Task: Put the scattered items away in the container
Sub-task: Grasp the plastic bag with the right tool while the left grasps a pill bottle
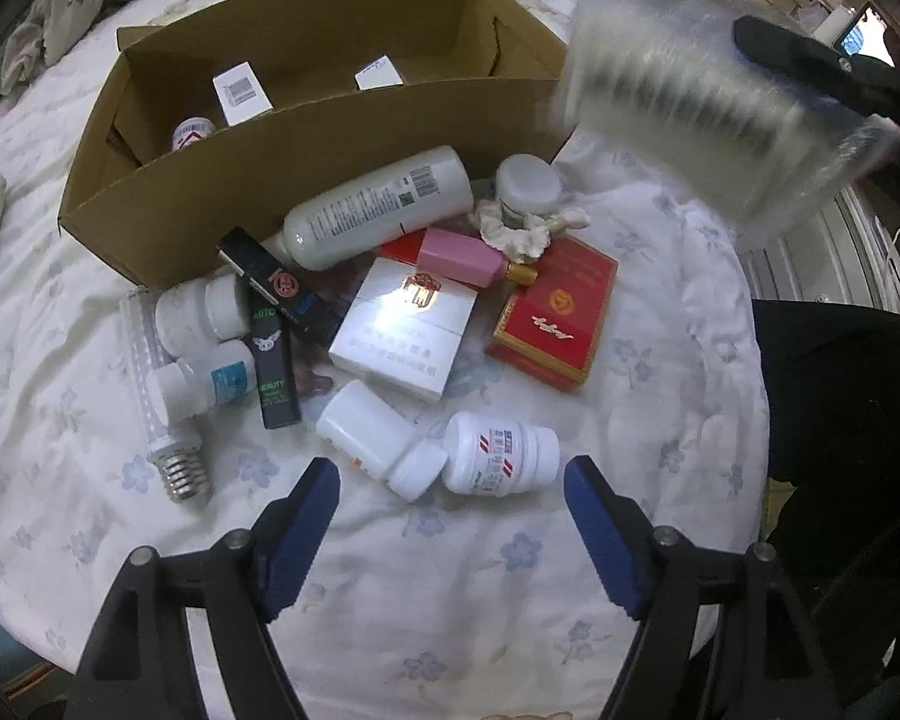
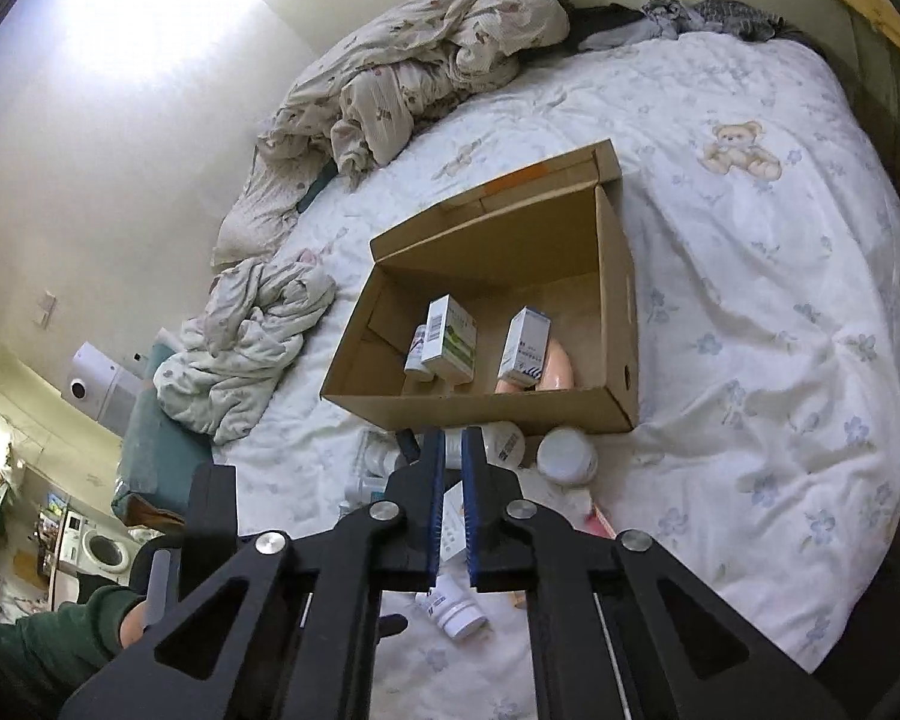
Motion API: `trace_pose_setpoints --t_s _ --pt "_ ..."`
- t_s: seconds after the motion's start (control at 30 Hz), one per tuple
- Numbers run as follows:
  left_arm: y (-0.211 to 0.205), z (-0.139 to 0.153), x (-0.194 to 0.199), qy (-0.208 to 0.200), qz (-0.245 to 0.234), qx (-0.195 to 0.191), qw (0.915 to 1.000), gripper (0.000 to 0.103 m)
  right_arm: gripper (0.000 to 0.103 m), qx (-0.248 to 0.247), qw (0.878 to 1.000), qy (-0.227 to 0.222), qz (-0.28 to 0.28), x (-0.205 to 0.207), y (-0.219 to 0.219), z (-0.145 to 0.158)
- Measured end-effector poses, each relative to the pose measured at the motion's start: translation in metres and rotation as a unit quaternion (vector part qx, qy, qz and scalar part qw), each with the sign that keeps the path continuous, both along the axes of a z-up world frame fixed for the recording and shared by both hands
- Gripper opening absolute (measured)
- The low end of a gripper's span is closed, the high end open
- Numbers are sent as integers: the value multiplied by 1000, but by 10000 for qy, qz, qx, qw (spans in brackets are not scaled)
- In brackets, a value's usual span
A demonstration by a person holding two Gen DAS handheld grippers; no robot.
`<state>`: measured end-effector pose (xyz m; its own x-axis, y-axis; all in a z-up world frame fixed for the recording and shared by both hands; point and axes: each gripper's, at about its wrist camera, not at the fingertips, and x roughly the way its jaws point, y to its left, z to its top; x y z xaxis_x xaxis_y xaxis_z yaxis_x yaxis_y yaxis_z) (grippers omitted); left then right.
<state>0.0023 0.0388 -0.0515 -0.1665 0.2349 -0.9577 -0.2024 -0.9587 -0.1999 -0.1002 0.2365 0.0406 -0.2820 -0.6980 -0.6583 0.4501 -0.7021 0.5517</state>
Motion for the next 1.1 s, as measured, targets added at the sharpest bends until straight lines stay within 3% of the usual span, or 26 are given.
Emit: trace_pose_setpoints --t_s 0.2,0.33,0.37,0.4,0.47,0.57,0.63,0.73,0.83,0.97,1.07,1.1 --pt "-5 -3 -3 -12 158 -25 9999 78 5 98 9999 -8 92 2 -5 -6" --pt "-10 -5 -5 -27 264 12 9996 78 12 623 9979 -188 2 -3 -5 -21" --pt "-13 -4 -5 -24 286 11 9996 78 23 842 9959 -326 -12 -5 -6 -30" --pt "-17 -2 -5 -22 308 10 9995 78 60 1044 9930 -553 32 -8 -7 -41" --pt "-20 -3 -5 -15 398 52 9992 78 97 1322 9858 -1033 90 -10 -8 -65" --pt "-29 -7 -7 -23 595 -6 9982 78 96 1766 9744 -1348 333 -9 -18 -91" --pt "-36 -11 -8 -61 772 -131 9969 78 96 2280 9644 -1157 673 -2 -34 -101" --pt "-47 -14 -11 -174 991 -1 9949 78 96 2986 9458 -496 1174 11 -60 -107" --pt "-55 -12 -12 -159 1094 56 9939 78 96 3268 9332 -433 1429 14 -73 -121" --pt "-56 -9 -10 -121 1054 88 9943 78 95 3433 9283 -593 1302 4 -70 -138" --pt "-58 -7 -10 -102 1046 134 9944 78 82 3323 9315 -641 1337 3 -66 -143" --pt "-59 -6 -10 -99 1052 158 9943 78 72 3306 9322 -594 1350 4 -65 -142"
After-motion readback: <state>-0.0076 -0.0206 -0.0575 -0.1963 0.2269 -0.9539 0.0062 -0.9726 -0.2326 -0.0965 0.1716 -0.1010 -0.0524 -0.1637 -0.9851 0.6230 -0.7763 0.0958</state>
